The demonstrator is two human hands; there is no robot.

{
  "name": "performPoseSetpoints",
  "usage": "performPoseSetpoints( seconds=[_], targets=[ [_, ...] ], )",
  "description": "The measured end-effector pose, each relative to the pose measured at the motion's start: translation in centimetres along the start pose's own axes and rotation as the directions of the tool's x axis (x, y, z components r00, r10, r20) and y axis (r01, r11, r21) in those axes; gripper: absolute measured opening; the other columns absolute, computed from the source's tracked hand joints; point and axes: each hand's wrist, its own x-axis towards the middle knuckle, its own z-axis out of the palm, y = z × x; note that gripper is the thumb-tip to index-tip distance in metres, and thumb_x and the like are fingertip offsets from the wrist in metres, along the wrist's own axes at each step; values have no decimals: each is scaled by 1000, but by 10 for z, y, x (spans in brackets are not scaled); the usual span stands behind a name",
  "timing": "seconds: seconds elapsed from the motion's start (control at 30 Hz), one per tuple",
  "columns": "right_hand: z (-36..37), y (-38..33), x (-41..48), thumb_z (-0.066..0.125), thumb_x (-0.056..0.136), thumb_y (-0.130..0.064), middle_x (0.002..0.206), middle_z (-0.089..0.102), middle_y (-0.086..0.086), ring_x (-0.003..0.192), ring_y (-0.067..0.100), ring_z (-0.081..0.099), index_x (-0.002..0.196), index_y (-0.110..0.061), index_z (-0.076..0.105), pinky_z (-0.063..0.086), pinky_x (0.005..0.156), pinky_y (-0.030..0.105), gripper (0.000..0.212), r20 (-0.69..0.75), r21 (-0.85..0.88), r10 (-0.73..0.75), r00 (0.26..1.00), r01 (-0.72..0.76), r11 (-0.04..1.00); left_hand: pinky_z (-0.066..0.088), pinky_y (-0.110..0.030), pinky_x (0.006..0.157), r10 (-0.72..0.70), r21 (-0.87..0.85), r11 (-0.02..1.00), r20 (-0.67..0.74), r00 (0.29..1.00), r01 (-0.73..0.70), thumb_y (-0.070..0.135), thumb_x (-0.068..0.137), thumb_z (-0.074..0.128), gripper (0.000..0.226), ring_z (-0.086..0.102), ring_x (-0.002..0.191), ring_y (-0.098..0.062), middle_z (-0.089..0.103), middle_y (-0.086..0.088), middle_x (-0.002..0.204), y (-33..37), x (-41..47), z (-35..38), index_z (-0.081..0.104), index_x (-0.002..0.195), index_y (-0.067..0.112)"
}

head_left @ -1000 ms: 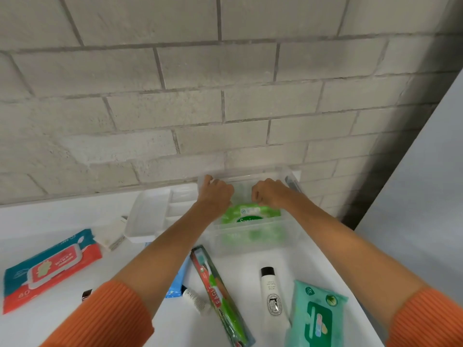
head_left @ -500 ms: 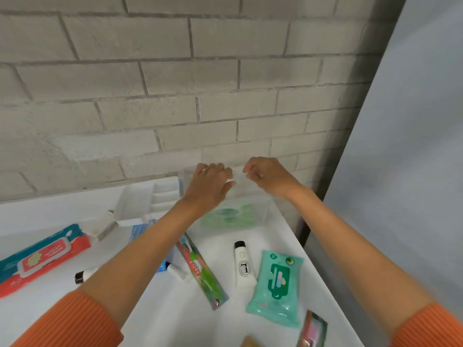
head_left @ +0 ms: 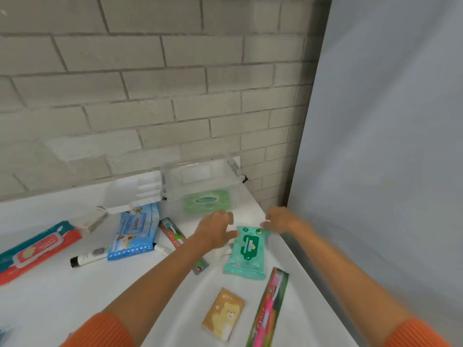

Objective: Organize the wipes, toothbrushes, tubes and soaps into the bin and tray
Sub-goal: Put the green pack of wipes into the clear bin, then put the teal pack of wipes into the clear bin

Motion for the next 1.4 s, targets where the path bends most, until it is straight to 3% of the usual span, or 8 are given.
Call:
performPoseSetpoints(
  seconds=[0.07,0.17,0.43,0.63,0.8,1.03,1.2,1.4],
  targets=[
    [13,7,-7,49,95,-31,97,61,14,64,18,56,106,-2,55,44,51,22,32,57,69,109,992,-112,991,43,-38,91,-12,-51,999,64,998,15,37,89,57,45,51,112,-26,51,-12,125,4,-1,9,48,122,9],
    [27,14,-11,48,94,-39,69,53,4,45,11,45,86,-8,47,38,43,19,32,77,150,200,977,-209,966,43,-37,89,-18,-110,993,114,993,31,31,87,61,47,50,113,-26,50,-13,125,11,1,19,44,124,7],
    [58,-2,-6,50,93,-38,97,68,12,52,15,55,110,-4,58,48,51,23,38,99,305,162,982,-185,934,48,-36,78,-24,-268,961,141,990,62,19,82,67,40,50,86,-21,57,-18,109,20,7,36,40,109,5],
    [49,-8,-1,51,94,-23,120,60,18,107,32,62,63,-21,35,55,87,40,34,-42,318,63,997,-47,947,53,-50,84,9,-429,902,122,993,44,16,79,71,46,62,101,-35,61,-22,115,6,8,41,29,97,13],
    [21,-12,9,58,90,-20,112,64,25,100,34,65,60,-18,33,48,59,26,39,-82,420,-44,996,74,904,53,-39,71,-68,-416,906,21,997,71,18,83,68,39,63,89,-29,63,-18,109,-5,17,14,34,101,11],
    [-40,-39,15,63,87,-20,94,64,20,85,25,62,64,-18,45,47,61,24,29,-78,405,-294,952,300,864,46,-37,86,-50,-224,975,-155,987,14,34,83,65,50,56,99,-26,57,-14,114,-35,28,-71,44,120,8],
    [-75,-76,16,67,84,-19,97,67,20,85,34,64,64,-21,48,47,67,29,28,-65,322,-449,891,445,836,43,-28,86,52,-330,940,-123,991,-91,28,85,65,47,51,92,-17,57,-12,114,-53,28,-122,46,128,16],
    [-103,-121,38,72,79,-17,82,60,5,70,12,52,69,-23,47,39,61,22,28,-94,229,-512,854,519,824,48,-16,65,86,-404,901,-195,977,-160,21,86,64,26,57,80,-15,60,-8,94,-82,28,-149,59,112,20]
  ],
)
